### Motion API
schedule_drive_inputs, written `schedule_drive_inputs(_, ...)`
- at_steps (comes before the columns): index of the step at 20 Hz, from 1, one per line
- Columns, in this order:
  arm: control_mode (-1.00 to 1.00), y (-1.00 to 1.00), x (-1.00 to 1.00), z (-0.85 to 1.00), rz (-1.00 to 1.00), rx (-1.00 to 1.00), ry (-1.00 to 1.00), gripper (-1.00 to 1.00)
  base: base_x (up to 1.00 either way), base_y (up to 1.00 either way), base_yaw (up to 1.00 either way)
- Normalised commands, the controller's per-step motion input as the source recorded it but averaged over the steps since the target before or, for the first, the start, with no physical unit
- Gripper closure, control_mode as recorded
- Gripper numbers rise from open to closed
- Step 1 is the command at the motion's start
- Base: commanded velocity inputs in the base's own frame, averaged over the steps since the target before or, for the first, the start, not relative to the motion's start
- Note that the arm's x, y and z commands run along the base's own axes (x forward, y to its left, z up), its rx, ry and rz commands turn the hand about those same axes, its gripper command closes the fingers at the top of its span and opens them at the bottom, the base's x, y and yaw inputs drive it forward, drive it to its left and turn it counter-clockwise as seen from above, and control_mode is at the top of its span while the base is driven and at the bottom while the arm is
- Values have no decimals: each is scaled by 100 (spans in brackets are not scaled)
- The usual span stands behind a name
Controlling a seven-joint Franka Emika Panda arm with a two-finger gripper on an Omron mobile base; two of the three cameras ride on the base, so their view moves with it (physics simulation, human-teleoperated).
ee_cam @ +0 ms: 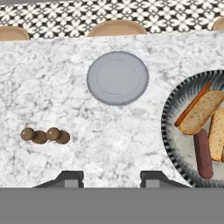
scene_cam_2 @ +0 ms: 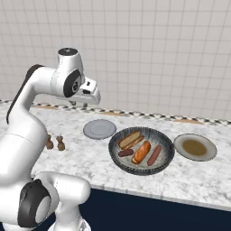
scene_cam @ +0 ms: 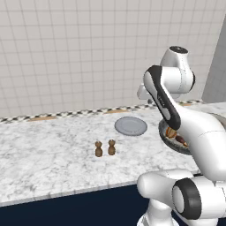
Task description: Place one bun and one sausage from the bowl on each plate.
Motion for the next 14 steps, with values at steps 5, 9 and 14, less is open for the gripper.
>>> schedule_drive_inputs(5,-100,-27,-2,-4,0,0,3,-100,0,0,0)
schedule_drive_inputs(9,-100,-92,6,-22,-5,0,4,-100,0,0,0)
schedule_drive_inputs(14,-100,-93,1,-36,-6,0,1,-100,0,0,0)
